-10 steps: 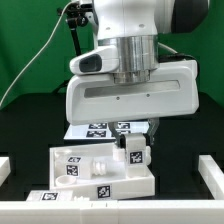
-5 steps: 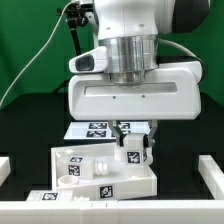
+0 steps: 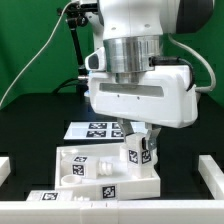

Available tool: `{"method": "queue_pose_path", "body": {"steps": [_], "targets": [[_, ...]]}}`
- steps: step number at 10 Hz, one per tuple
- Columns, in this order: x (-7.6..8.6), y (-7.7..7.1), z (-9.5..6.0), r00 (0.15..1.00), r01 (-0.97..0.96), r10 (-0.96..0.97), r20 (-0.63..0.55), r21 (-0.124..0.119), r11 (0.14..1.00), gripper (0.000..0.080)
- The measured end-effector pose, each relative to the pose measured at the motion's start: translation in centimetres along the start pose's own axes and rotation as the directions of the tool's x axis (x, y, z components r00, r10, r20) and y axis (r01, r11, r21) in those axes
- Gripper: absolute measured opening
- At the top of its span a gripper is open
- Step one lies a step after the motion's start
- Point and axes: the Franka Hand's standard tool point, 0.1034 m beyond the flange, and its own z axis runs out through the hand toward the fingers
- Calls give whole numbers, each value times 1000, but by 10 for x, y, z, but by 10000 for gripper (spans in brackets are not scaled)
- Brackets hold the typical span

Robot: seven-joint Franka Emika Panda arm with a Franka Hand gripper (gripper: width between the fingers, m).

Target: Assemble one leg

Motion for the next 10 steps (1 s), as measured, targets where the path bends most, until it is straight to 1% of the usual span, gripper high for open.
{"method": "queue_pose_path", "body": {"steps": [1, 2, 3, 4, 5, 7, 9, 10], "targets": [[0, 0, 0, 1000, 5, -5, 0, 0, 1000, 300], [-1, 0, 0, 1000, 18, -18, 0, 0, 1000, 475], [-1, 0, 0, 995, 102, -102, -1, -1, 995, 603], [0, 0, 0, 985, 171, -171, -5, 1, 985, 603], [0, 1, 1, 958, 288, -288, -12, 2, 958, 641], [-5, -2, 2, 905, 425, -425, -17, 3, 905, 649], [-6, -2, 3, 799, 602, -601, -16, 1, 799, 649], [-6, -2, 3, 752, 659, -659, -16, 0, 752, 649]]}}
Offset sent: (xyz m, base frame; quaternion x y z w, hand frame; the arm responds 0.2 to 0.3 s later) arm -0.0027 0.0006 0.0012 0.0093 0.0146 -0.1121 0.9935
